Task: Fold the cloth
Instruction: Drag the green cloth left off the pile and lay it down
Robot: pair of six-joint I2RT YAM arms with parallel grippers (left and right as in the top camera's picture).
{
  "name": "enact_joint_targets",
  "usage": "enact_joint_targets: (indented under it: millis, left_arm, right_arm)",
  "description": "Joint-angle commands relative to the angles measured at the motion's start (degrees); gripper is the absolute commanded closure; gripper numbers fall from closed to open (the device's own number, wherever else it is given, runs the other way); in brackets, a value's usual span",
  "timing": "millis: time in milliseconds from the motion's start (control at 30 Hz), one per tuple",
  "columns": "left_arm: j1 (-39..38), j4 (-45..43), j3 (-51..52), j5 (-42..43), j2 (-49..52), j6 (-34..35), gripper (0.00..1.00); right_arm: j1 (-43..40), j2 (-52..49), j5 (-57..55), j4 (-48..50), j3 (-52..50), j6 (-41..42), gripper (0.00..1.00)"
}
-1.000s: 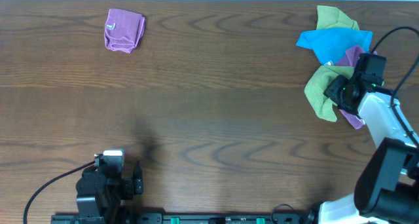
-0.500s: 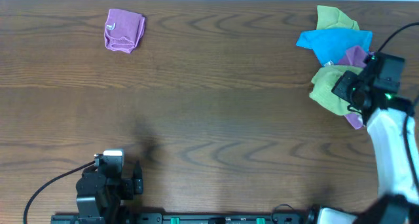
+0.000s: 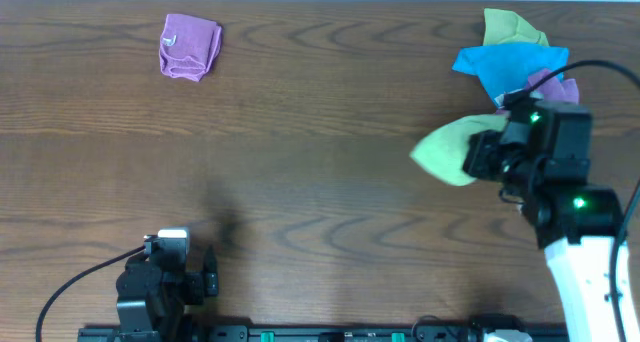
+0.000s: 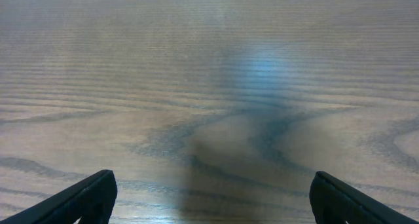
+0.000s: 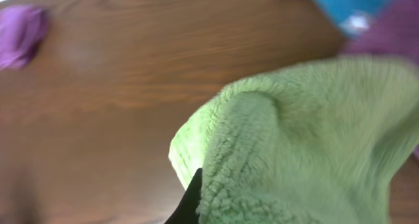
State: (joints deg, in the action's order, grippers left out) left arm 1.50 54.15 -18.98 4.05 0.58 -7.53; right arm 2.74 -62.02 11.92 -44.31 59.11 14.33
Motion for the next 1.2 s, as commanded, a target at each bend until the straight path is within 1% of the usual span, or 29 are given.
enact_joint_targets:
  millis: [0,167,367,567,733,833,967,1167]
  left_arm:
    - [0.2,1.3,1.9,-0.4,-0.4,0.0,0.05]
    - [0.2,1.3,1.9,-0.4,-0.4,0.0,0.05]
    - [0.2,1.3,1.9,-0.4,-0.4,0.0,0.05]
    - [0.2,1.3,1.9,-0.4,-0.4,0.0,0.05]
    - [0.2,1.3,1.9,-0.4,-0.4,0.0,0.05]
    - [0.2,1.3,1.9,-0.4,-0.4,0.0,0.05]
    - [0.2,1.3,1.9,-0.4,-0.4,0.0,0.05]
    - [0.2,1.3,1.9,-0.4,-0.4,0.0,0.05]
  right_arm:
    - [5.4,1.6,4.3,-1.0,1.0,-0.2,0.99]
    - [15.0,1.7,4.9,-1.2,2.0,1.0,0.99]
    - [25.6,0.6,5.0,2.3,2.0,3.1,0.98]
    - [32.6,-1.6,5.1,5.4,2.0,4.3,0.99]
    - [35.8,-3.1,4.0,5.6,2.0,4.3,0.98]
    - [36.0,-4.0,1.4,6.5,2.0,4.1,0.99]
    - [35.8,-6.0,0.7,9.2,2.0,2.3,0.98]
    - [35.8,-11.6,-0.6,14.1,2.0,0.6,0.98]
